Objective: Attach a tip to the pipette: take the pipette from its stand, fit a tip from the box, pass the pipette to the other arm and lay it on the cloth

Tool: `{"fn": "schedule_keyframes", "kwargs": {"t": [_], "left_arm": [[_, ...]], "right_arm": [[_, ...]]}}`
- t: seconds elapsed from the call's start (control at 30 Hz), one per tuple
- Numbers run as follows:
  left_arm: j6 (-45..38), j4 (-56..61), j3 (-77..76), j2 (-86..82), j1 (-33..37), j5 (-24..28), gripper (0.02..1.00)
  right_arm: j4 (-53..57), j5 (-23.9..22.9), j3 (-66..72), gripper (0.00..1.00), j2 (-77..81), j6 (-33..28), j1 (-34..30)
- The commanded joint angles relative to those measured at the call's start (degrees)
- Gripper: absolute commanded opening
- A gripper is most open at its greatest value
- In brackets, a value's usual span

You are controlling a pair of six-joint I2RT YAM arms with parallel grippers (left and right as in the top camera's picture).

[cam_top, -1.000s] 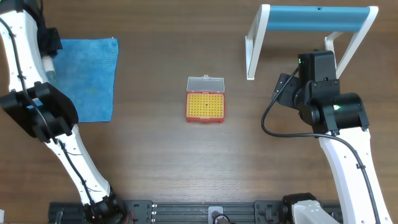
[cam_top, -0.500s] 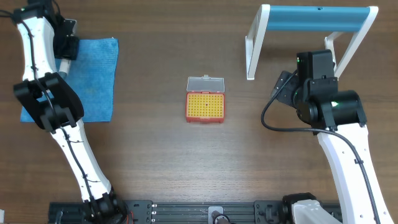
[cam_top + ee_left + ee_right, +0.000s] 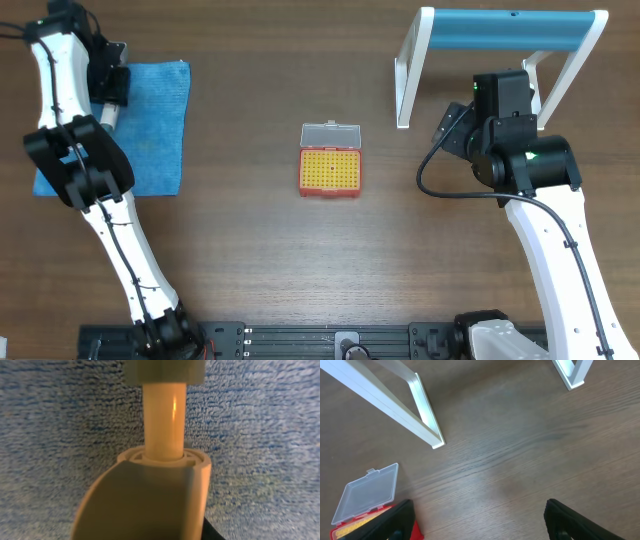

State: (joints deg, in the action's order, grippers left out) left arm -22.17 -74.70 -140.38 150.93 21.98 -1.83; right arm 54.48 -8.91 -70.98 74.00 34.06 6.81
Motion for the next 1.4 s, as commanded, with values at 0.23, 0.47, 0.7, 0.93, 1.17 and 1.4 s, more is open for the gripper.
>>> {"fn": "schedule_keyframes", "kwargs": {"t": [0.23,0.47,0.7,0.93,1.17,1.4], "left_arm": [[4.9,0.52,0.15,1.2,0.13,0.35,0.695],[5.4,-0.28,-0.59,-3.96,0.13,-0.9,0.827],[11.45,-6.67,-0.61,-16.55,-1.6,0.68,0.904],[12.76,-22.67,-0.2,-32.37,-1.4,10.38,0.904],[12.66,-22.64,15.13,-52.68,-3.87,16.44,0.904],[11.8,-17.11,54.07,-89.68,-4.48,21.97,0.904]], "right_arm": [[-1.01,-0.48,-0.09,0.84,0.15,0.87,0.02],[-1.03,-0.48,-0.09,0.84,0.15,0.87,0.02],[-5.7,-2.73,-0.09,0.842,0.15,0.57,-0.04],[-7.45,-5.68,-0.09,0.84,-0.92,-13.57,0.09],[-7.02,-8.66,1.77,0.842,-13.81,-22.05,5.88],[-1.42,-15.04,13.2,0.853,-39.56,-23.56,6.58]]}}
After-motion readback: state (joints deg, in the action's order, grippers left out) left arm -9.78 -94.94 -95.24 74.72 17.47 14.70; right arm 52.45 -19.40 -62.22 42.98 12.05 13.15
